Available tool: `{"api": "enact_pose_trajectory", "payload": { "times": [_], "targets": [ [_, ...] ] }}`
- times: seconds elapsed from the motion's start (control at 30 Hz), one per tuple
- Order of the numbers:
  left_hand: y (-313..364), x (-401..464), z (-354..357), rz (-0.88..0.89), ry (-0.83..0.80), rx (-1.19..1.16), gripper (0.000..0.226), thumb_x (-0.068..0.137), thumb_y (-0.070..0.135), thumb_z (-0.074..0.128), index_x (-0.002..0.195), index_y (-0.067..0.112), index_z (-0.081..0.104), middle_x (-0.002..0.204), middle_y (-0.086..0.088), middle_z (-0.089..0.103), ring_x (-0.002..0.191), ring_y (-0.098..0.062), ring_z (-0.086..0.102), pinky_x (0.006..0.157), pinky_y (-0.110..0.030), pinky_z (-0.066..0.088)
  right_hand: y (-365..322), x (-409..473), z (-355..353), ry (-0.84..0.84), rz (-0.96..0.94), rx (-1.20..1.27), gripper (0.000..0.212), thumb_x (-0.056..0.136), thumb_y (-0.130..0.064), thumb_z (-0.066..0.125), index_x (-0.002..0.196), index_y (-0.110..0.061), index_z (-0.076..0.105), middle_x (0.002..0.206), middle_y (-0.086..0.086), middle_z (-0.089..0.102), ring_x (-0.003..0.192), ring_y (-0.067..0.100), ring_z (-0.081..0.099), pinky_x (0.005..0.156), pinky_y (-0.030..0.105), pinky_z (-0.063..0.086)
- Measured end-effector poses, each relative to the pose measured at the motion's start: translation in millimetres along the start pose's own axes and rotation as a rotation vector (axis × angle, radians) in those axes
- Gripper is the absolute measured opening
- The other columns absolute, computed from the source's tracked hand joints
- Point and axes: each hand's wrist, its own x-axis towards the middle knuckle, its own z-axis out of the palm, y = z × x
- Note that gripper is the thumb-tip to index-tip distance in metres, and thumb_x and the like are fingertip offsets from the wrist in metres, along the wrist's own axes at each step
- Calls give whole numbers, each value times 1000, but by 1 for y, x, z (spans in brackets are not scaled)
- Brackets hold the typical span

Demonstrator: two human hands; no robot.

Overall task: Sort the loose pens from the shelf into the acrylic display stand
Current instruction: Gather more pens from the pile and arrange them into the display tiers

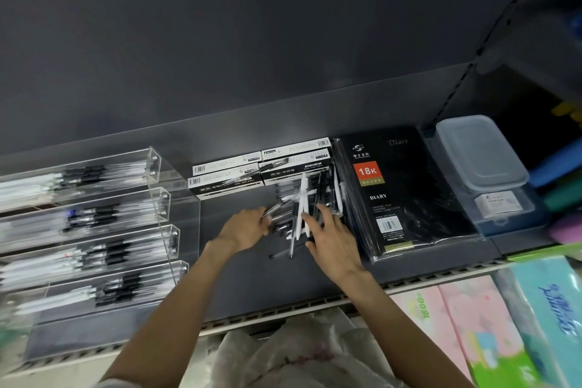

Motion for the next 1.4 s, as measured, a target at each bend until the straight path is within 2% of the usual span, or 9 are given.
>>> {"api": "enact_pose_trajectory", "payload": {
  "times": [0.3,0.43,0.57,0.67,0.77,0.83,0.97,1.1,1.4],
  "targets": [
    [-23,-58,-15,-187,-5,-713,27,98,5,43,76,9,59,58,0,43,36,-5,34,41,-17,30,7,5,-2,75,-74,-12,53,90,-23,58,140,-29,40,150,12,28,126,32,42,96,43,48],
    [-18,-67,-22,-180,40,-727,24,95,10,50,77,9,65,51,6,45,38,-9,36,41,-19,32,-2,6,2,117,-267,-53,45,87,-28,62,131,-30,52,143,8,40,117,30,47,98,49,45],
    [-3,-79,-33,-112,130,-850,19,96,11,50,84,6,65,51,8,44,43,-10,34,43,-20,30,-7,9,5,73,-156,-27,42,95,-38,46,134,-22,49,148,7,32,133,27,32,111,48,30],
    [7,-93,-37,-26,138,-1122,20,99,13,46,94,4,63,58,6,43,45,-5,34,43,-15,31,-21,11,-15,124,57,480,45,94,-49,40,123,-20,59,127,1,52,119,20,46,101,34,37],
    [8,-102,-31,52,23,-1313,21,94,19,48,99,5,62,62,6,46,49,-5,36,45,-16,34,-50,15,-53,34,245,1301,20,96,-35,47,107,-25,61,104,-2,64,75,7,59,65,21,43],
    [7,-107,-24,53,-51,-1330,22,92,21,49,99,5,62,64,4,48,50,-5,38,45,-16,34,-61,20,-67,35,188,1432,13,96,-25,49,105,-23,58,95,0,65,59,5,54,52,19,39],
    [5,-116,-13,11,-121,-1355,24,97,19,44,102,8,64,85,-1,71,66,-10,64,55,-19,49,-74,28,-73,53,80,1330,12,96,-12,51,104,-11,59,73,1,60,53,6,50,46,18,39],
    [-6,-122,-9,76,-187,-1494,32,91,24,45,112,7,63,112,-12,70,101,-29,68,83,-36,56,-86,29,-70,-170,80,1130,18,94,-16,55,107,-7,64,83,-1,65,61,-1,56,55,12,44],
    [-22,-136,-3,79,-94,-1719,22,95,12,46,103,4,64,92,-13,73,79,-23,71,75,-36,59,-118,28,-57,-430,6,997,17,91,-25,60,106,-28,65,105,-5,68,99,5,61,89,18,46]
  ]
}}
